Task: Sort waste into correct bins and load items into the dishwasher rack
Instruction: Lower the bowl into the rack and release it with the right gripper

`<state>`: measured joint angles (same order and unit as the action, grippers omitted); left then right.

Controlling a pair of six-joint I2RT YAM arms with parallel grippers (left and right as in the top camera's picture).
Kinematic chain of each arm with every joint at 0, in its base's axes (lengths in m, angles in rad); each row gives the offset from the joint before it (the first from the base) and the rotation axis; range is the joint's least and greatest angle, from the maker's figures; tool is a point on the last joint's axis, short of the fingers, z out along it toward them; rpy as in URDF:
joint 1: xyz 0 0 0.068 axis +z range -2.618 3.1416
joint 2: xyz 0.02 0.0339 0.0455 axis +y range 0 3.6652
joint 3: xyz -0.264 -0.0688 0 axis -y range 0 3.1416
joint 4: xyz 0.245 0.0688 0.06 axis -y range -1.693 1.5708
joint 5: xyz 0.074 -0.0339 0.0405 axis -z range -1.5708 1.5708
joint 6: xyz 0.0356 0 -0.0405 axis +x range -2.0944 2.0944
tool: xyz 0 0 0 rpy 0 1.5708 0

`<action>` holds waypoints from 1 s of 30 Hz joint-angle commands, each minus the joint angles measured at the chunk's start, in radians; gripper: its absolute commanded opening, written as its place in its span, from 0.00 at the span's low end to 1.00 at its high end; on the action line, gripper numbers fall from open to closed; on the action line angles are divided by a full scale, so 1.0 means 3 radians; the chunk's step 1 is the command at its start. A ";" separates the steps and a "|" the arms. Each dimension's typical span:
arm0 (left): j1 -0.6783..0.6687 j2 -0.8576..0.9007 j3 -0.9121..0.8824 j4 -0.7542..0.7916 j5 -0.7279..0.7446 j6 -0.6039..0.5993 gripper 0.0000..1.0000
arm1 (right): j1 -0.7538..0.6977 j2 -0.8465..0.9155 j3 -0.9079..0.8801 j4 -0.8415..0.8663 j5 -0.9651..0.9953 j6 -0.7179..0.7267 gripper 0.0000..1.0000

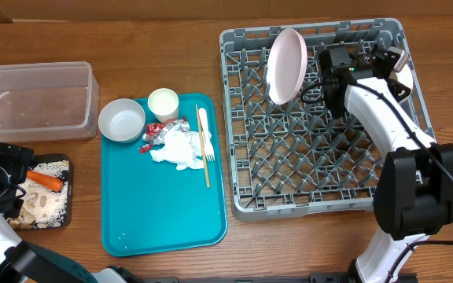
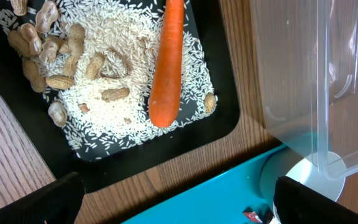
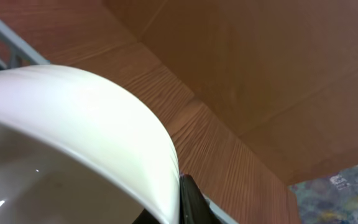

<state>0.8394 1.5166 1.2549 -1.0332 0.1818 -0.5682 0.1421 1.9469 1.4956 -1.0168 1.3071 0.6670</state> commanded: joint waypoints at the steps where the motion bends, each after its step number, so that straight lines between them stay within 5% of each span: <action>1: 0.0013 -0.0020 0.0058 -0.0008 -0.0032 0.0064 1.00 | -0.0027 0.0003 -0.0008 0.0150 0.0323 -0.0201 0.04; 22: 0.0006 -0.0019 0.0058 -0.0008 -0.0031 0.0062 1.00 | -0.0029 0.0327 -0.0009 0.0306 0.0540 -0.0418 0.04; 30: -0.0006 -0.0005 0.0056 -0.0011 -0.0031 0.0064 1.00 | 0.0062 0.0326 -0.0008 0.0132 -0.0192 -0.0420 0.13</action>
<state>0.8394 1.5166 1.2549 -1.0332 0.1818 -0.5682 0.1413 2.0430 1.4956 -0.9573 1.3899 0.5430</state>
